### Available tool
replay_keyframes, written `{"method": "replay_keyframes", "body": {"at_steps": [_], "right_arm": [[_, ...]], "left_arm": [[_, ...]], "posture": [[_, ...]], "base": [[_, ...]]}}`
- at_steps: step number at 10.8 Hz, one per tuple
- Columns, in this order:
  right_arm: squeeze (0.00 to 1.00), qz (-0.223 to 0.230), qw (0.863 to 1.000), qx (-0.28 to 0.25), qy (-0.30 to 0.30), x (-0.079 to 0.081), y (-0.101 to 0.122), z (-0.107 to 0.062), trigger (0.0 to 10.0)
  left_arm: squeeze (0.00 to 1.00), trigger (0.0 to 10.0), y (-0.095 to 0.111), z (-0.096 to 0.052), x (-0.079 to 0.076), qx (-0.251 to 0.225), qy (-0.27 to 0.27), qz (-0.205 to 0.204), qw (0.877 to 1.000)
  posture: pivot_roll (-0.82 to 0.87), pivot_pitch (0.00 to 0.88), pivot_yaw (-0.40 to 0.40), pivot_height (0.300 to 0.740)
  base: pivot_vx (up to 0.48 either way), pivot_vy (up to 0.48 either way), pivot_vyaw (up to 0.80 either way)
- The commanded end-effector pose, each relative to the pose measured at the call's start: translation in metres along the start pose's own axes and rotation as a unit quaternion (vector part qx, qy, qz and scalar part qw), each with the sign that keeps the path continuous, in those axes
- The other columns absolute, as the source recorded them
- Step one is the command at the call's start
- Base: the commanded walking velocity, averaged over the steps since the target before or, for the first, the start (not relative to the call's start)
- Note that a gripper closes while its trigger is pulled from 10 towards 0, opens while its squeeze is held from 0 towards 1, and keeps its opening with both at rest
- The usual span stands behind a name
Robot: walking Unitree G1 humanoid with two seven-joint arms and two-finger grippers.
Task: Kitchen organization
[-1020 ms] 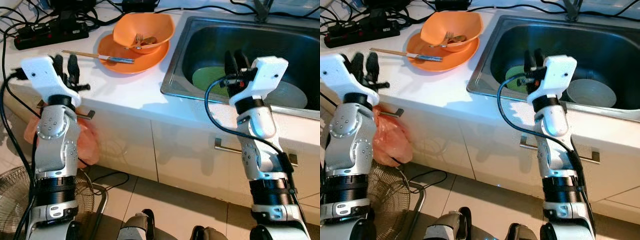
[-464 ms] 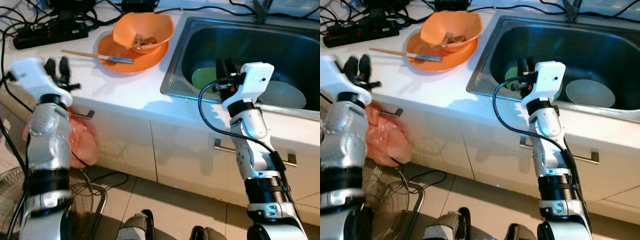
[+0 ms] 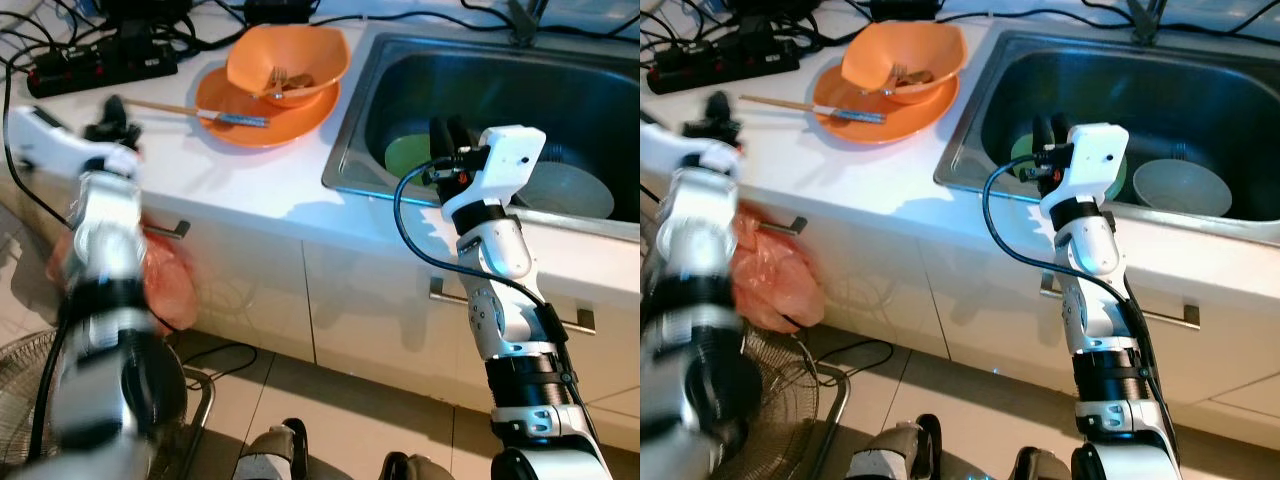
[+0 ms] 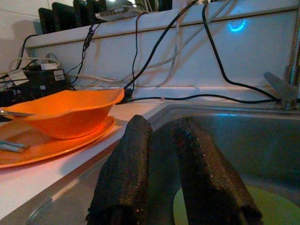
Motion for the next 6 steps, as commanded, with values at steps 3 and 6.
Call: {"method": "replay_keyframes", "body": {"at_steps": [3,6], "right_arm": [[0.0,-0.002,1.0,-0.009,-0.001,0.001,0.003,-0.007,10.0],[0.0,-0.003,1.0,-0.005,-0.004,0.002,0.004,-0.016,10.0]], "left_arm": [[0.0,10.0,-0.002,0.011,0.001,0.024,0.016,-0.016,0.999],[0.0,10.0,0.001,0.018,0.003,0.036,0.034,-0.019,0.999]], "posture": [[0.11,0.181,0.081,0.74],[0.08,0.215,0.076,0.74]], "base": [[0.0,0.0,0.0],[0.0,0.0,0.0]]}}
Point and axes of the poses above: a point about 5 cm out from each wrist's last joint towards the gripper, its own z axis pointing out of the wrist towards the gripper, its own y axis along the axis of the wrist's last joint, x = y × z, the point moved 1 cm from there along z, pointing out of the wrist towards the gripper, and after that the axes turned 15 degrees about z, right-handed, at the moved point
